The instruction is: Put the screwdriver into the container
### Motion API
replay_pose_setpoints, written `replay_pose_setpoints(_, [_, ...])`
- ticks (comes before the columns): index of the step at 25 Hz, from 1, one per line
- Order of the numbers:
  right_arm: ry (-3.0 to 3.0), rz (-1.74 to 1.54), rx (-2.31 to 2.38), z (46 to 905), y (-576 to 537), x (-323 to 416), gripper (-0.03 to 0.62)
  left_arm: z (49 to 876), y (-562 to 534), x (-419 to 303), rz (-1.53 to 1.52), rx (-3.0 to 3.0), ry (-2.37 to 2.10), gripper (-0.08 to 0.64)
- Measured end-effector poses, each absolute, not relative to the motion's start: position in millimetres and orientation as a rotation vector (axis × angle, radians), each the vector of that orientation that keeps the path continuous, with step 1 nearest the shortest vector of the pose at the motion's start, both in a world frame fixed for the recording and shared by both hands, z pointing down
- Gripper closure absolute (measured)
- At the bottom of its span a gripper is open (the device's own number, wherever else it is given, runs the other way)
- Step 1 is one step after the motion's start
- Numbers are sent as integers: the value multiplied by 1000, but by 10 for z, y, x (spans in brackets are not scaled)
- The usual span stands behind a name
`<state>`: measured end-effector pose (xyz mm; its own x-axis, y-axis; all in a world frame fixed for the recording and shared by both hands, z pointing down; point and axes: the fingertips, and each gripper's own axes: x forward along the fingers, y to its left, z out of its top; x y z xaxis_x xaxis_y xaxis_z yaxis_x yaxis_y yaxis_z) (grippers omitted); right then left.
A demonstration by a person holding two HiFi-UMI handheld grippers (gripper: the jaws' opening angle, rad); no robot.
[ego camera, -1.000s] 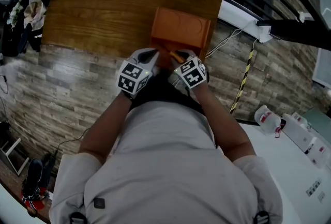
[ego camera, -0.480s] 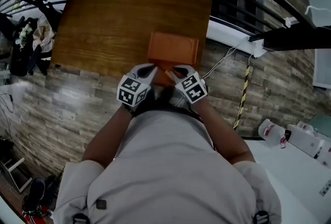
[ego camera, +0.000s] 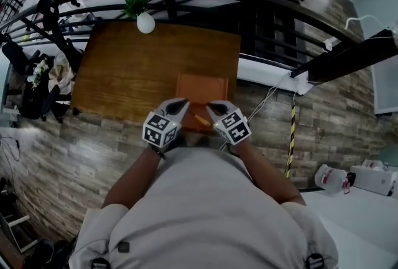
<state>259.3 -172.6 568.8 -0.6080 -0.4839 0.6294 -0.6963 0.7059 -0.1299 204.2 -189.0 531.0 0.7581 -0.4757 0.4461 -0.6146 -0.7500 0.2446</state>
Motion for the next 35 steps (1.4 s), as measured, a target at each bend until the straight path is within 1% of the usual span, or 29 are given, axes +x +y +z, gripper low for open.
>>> replay_pose_setpoints(7, [-2415,449,950,5237,-1767,2698,585,5035,-1857,2071,461,2610,-860,557])
replay_pose_setpoints(15, [-2481,501,995,5044,-1857,2823,585,4838,-1864,2062,453,2644,-866,557])
replay_pose_setpoints(24, [-2503,480,1125,4755,-1896,2852,584,4490,-1856,1782,383,2704,-812,557])
replay_pose_setpoints(35, [-2434,536,1325,4707,-1633,2547,585,4470,-1755,1284,398,2748,-656,557])
